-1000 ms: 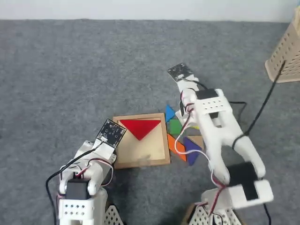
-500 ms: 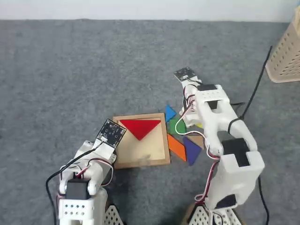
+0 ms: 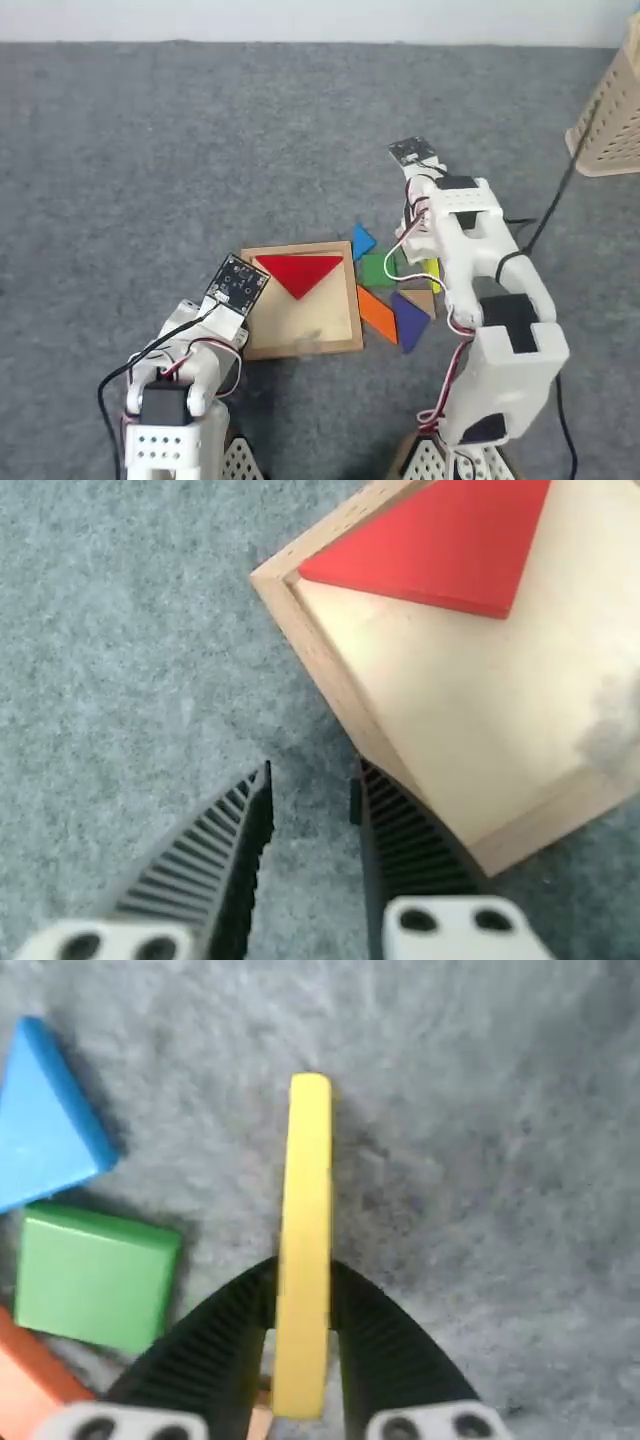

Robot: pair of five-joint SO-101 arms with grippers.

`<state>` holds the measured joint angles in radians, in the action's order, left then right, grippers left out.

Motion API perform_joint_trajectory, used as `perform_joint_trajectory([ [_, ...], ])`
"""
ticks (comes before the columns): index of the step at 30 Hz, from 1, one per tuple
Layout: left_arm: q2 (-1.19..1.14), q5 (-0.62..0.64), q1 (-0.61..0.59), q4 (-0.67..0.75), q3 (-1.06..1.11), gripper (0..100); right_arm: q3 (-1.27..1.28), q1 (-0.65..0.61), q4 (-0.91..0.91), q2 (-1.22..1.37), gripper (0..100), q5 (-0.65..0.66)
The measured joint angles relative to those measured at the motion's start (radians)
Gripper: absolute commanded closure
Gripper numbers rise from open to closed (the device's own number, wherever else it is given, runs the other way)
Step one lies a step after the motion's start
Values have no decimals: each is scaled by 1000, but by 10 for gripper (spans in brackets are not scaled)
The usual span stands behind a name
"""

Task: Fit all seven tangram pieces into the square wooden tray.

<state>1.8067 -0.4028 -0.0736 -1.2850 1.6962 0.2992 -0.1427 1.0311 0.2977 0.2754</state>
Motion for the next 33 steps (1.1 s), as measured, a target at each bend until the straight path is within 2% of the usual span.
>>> perform_joint_trajectory([
  [4, 0, 0, 0, 0, 0, 878, -8, 5, 11, 0, 993, -48],
  [10, 0, 0, 0, 0, 0, 878, -46, -32, 173, -95, 993, -130],
  [19, 0, 0, 0, 0, 0, 878, -20, -316, 166, -327, 993, -293],
  [24, 0, 0, 0, 0, 0, 878, -17, -476, 100, -322, 993, -364],
  [33, 0, 0, 0, 0, 0, 879, -17, -644, -14, -204, 993, -511],
])
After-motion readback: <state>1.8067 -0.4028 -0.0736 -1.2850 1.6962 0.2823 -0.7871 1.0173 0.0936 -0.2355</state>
